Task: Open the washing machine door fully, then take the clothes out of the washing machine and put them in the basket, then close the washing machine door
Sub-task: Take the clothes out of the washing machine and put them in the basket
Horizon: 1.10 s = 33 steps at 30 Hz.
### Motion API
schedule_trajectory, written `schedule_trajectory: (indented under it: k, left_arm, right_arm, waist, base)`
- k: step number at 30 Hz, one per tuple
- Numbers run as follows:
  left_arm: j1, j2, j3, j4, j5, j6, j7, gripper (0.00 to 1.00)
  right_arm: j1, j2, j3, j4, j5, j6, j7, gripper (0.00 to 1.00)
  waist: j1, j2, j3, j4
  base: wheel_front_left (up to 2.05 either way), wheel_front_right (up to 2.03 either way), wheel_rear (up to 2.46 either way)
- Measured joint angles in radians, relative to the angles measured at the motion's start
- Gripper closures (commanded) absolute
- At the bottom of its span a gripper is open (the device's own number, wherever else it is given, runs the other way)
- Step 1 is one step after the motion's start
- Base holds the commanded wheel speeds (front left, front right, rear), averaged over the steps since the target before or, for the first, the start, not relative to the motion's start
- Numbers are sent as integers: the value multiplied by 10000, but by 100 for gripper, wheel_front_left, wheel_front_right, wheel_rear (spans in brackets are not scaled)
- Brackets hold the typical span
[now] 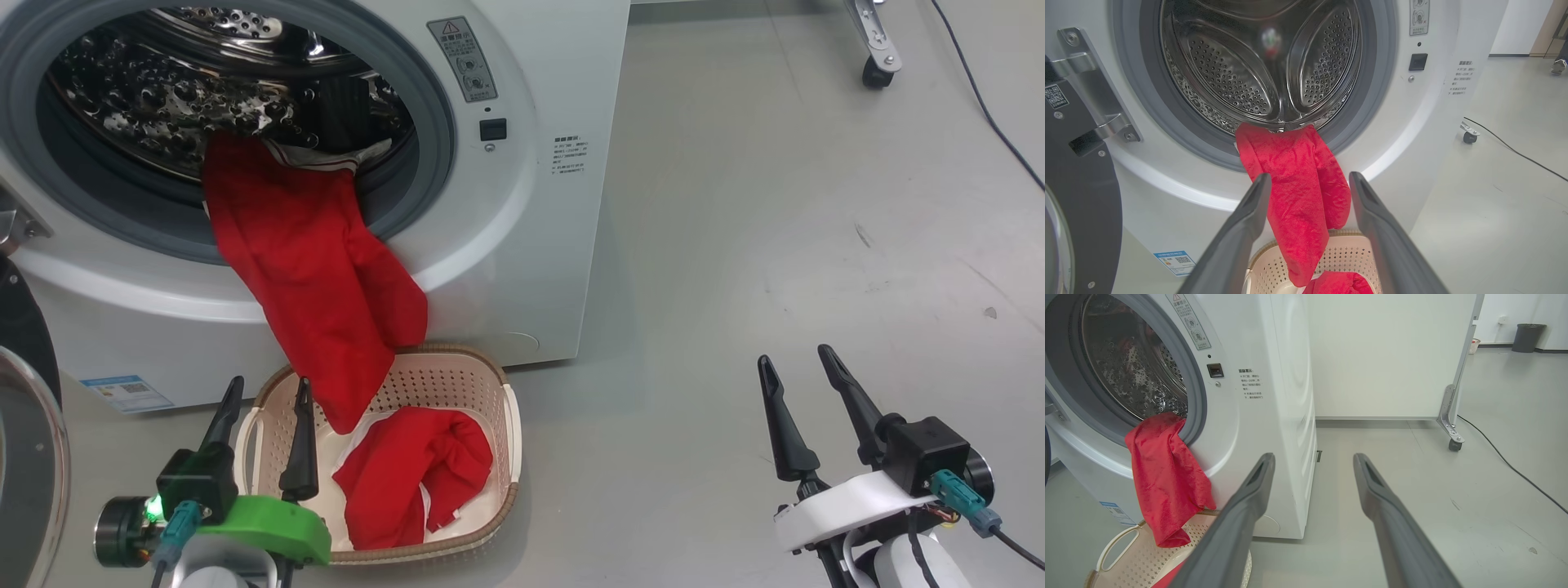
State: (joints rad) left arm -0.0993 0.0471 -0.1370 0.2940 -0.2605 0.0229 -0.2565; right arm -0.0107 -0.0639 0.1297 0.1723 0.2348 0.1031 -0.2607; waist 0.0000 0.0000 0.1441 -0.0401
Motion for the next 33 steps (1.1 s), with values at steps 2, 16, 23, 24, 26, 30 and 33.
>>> schedule_trajectory:
  k: [2, 16, 23, 24, 26, 30, 33]
  left_arm:
    - [89, -2, -27, -146, 0, 0, -2, 0]
    - [598, -2, -119, -686, -35, 117, -2, 0]
    - [697, 0, -245, -853, -105, 161, 36, 0]
    - [697, 0, -249, -876, -105, 161, 61, 0]
    - [697, 0, -249, -876, -105, 161, 63, 0]
    - [694, -2, -247, -855, -205, 161, 265, 0]
    - [682, 2, -201, -700, -309, 161, 485, 0]
  right_arm:
    - [29, 0, -2, -2, 0, 0, 0, 0]
    - [41, 13, 0, -77, 0, -6, 0, 0]
    - [44, 17, 0, -176, 0, -15, 0, 0]
    - [44, 17, 0, -203, 0, -15, -2, 0]
    - [44, 19, 0, -209, 0, -15, 0, 0]
    - [42, 21, 40, -307, 0, -15, -2, 0]
    - [36, 29, 148, -359, 0, -13, 0, 0]
  waist:
    - [0, 0, -28, -23]
    - [0, 0, -91, -82]
    - [0, 0, -22, -105]
    - [0, 0, 3, -103]
    - [0, 0, 22, -103]
    - [1, 0, 140, -111]
    - [0, 0, 272, -150]
  base:
    - [0, 0, 0]
    - [0, 0, 0]
    - [0, 0, 0]
    - [0, 0, 0]
    - [0, 0, 0]
    - [0, 0, 0]
    - [0, 0, 0]
